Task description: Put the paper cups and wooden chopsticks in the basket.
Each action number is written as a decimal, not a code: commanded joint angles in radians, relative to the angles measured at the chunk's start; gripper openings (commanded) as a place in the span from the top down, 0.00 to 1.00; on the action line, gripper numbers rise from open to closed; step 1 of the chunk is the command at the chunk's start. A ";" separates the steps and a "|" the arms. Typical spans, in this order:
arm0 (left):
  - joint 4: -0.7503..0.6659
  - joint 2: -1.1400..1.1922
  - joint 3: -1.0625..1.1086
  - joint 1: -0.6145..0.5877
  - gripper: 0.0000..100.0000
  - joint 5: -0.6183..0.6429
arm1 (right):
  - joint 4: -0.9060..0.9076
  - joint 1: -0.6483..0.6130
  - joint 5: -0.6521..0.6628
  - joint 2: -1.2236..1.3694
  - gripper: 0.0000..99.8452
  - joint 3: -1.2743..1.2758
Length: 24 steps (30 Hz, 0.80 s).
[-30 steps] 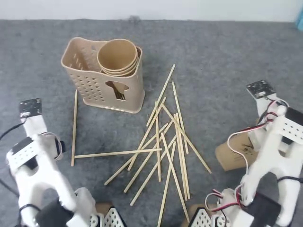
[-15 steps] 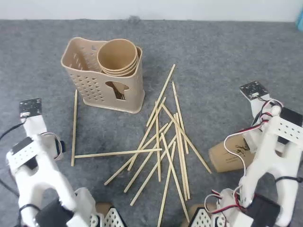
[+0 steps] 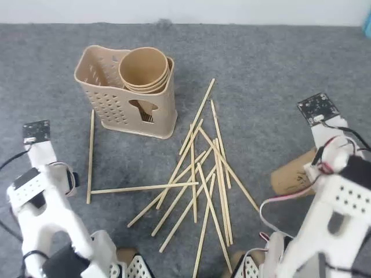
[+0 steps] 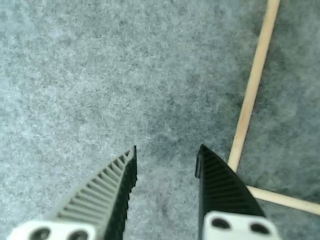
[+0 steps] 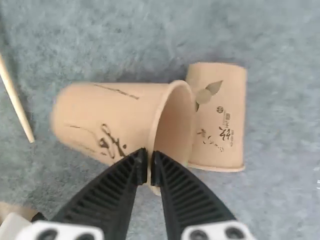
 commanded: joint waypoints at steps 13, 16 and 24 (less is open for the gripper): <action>-0.020 -0.038 -0.001 0.008 0.81 0.000 | 0.004 -0.097 0.158 -0.384 0.99 0.215; -0.020 -0.038 -0.001 0.008 0.81 0.000 | 0.004 -0.163 0.169 -0.483 0.99 0.342; -0.020 -0.038 -0.001 0.008 0.81 0.000 | 0.033 -0.249 0.164 -0.814 0.91 0.509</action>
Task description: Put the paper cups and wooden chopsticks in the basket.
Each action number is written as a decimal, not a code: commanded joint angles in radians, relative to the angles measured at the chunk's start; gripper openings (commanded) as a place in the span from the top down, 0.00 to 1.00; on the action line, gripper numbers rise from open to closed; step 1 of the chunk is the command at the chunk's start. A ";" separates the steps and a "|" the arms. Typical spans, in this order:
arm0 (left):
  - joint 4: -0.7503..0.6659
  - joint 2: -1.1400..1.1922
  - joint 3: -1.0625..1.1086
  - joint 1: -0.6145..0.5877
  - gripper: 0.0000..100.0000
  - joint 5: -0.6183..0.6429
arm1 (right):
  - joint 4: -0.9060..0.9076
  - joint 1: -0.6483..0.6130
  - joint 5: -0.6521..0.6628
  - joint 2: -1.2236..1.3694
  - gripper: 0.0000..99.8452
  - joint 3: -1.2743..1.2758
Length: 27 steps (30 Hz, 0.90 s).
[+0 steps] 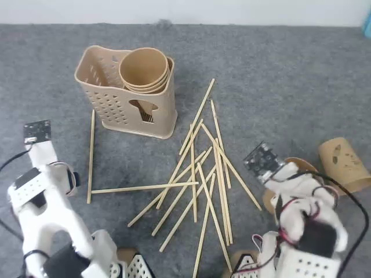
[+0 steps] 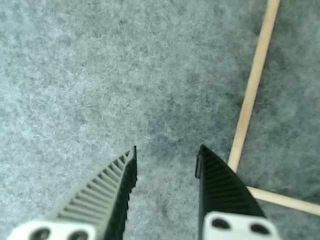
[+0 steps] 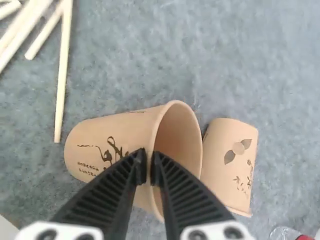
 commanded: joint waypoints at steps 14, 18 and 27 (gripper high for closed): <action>-0.020 -0.038 -0.001 0.008 0.81 0.000 | 0.157 0.031 -0.141 -0.214 0.79 -0.203; -0.020 -0.038 -0.001 0.008 0.81 0.000 | 0.219 0.030 -0.253 -0.077 0.78 -0.327; -0.021 -0.038 -0.001 0.006 0.81 0.000 | 0.090 0.225 -0.589 0.401 0.83 -0.577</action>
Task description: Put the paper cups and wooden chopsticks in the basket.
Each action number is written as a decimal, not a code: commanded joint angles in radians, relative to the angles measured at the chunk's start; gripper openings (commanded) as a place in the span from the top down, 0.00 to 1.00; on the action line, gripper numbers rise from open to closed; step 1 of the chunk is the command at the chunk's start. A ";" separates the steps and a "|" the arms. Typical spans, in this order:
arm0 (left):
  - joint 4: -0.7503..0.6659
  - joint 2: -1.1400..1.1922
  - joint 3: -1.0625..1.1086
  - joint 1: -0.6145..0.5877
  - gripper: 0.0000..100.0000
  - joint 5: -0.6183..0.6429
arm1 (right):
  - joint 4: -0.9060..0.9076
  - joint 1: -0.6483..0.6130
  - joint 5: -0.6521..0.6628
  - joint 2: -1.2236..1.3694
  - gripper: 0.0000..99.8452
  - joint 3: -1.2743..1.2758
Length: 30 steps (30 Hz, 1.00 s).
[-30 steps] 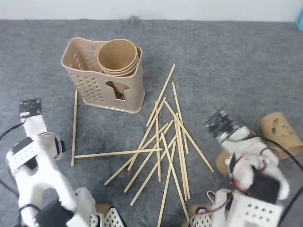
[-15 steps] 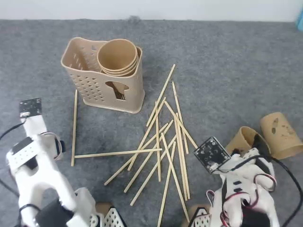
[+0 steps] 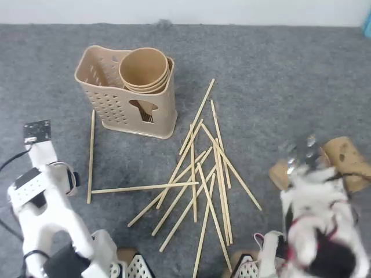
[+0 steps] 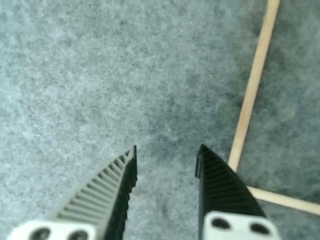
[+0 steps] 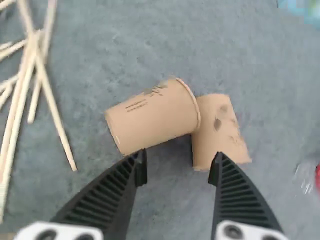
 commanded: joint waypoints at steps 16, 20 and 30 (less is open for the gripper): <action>-0.023 -0.034 -0.001 0.006 0.81 0.000 | -0.338 0.206 -0.212 1.116 0.99 -0.405; -0.023 -0.034 -0.001 0.006 0.81 0.000 | -0.340 0.228 -0.213 1.196 0.99 -0.460; -0.023 -0.034 -0.001 0.008 0.81 0.000 | -0.315 0.160 -0.118 1.325 0.99 -0.404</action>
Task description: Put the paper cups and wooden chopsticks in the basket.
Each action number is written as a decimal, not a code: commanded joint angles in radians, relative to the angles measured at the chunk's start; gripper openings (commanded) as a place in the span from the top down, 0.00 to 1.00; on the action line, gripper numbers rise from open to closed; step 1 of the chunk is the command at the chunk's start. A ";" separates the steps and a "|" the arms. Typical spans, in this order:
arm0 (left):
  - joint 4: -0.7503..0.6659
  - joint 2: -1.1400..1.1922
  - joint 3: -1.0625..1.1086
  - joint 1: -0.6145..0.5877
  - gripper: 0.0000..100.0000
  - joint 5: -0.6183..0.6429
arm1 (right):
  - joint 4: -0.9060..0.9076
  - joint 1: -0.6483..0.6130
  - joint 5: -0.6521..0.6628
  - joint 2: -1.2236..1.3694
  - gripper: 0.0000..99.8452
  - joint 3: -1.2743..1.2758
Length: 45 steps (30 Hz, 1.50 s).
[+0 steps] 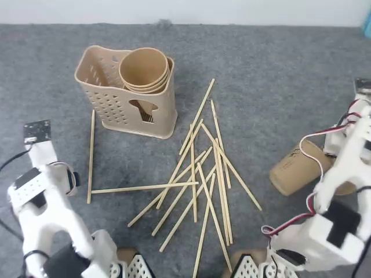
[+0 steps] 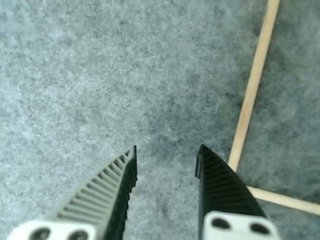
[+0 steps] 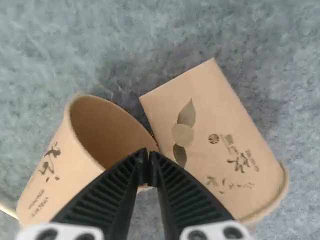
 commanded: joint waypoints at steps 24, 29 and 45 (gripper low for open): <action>-0.025 -0.034 -0.001 0.009 0.81 0.000 | 0.217 -0.716 0.183 -0.986 0.99 0.594; -0.025 -0.034 -0.001 0.009 0.81 0.000 | 0.236 -0.799 0.189 -1.201 0.98 0.597; -0.025 -0.034 -0.001 0.009 0.81 0.000 | 0.317 -0.651 0.190 -1.044 0.83 0.483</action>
